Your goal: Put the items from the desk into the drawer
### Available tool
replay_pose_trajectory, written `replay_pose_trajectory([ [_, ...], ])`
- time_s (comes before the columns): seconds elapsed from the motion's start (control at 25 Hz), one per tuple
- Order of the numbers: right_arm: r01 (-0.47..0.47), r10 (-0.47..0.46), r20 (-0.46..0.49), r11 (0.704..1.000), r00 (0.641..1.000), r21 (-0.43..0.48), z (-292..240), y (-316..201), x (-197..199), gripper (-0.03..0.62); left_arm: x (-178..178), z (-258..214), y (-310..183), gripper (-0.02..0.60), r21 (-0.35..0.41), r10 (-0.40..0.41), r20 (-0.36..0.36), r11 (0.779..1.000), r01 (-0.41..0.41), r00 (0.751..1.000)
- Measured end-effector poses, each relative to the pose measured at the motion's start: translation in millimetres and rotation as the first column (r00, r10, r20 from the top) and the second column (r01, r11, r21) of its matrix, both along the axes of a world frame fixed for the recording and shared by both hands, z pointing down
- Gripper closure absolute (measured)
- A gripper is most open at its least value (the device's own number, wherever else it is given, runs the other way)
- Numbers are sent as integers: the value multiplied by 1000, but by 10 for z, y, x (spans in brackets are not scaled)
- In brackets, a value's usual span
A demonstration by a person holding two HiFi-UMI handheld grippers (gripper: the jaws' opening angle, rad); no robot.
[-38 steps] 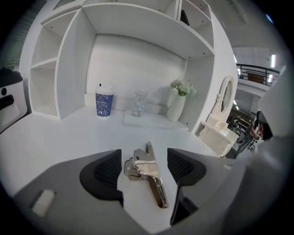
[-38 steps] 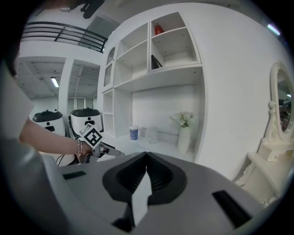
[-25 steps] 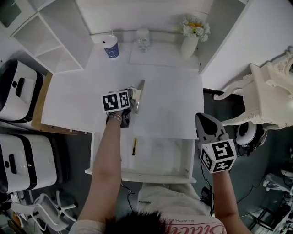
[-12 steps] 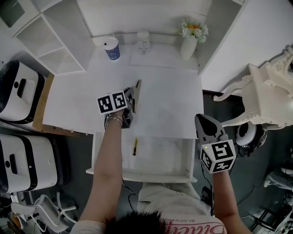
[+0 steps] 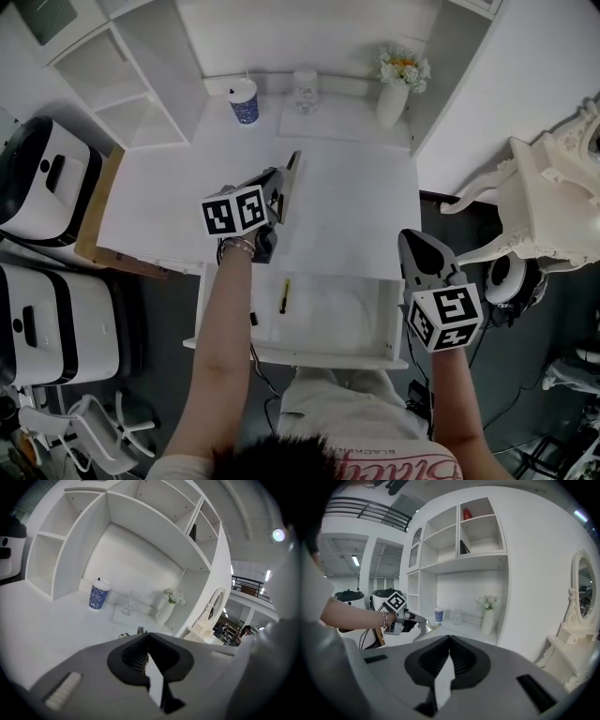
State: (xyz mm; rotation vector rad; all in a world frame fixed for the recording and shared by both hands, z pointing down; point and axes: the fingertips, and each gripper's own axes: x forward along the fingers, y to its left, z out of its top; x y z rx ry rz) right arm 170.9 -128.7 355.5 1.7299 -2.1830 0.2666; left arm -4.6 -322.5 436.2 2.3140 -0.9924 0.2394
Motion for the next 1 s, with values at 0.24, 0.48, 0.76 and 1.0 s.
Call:
replay_pose_trajectory([
  [0.24, -5, 5, 7, 998, 1000, 63, -244, 48, -166, 586, -191, -331, 154, 568, 72, -15, -2, 997, 15, 1000],
  [0.48, -7, 7, -3, 994, 1000, 111, -416, 137, -323, 586, -299, -768, 393, 568, 198, -1, 3, 980, 1, 1000],
  [0.76, -65, 62, 27, 987, 998, 147, -521, 370, -392, 586, -293, -1263, 783, 568, 348, 41, -11, 937, -35, 999],
  [1.0, -101, 96, 32, 979, 995, 179, -611, 543, -390, 586, -236, -1480, 1101, 566, 421, 75, 19, 904, -76, 997],
])
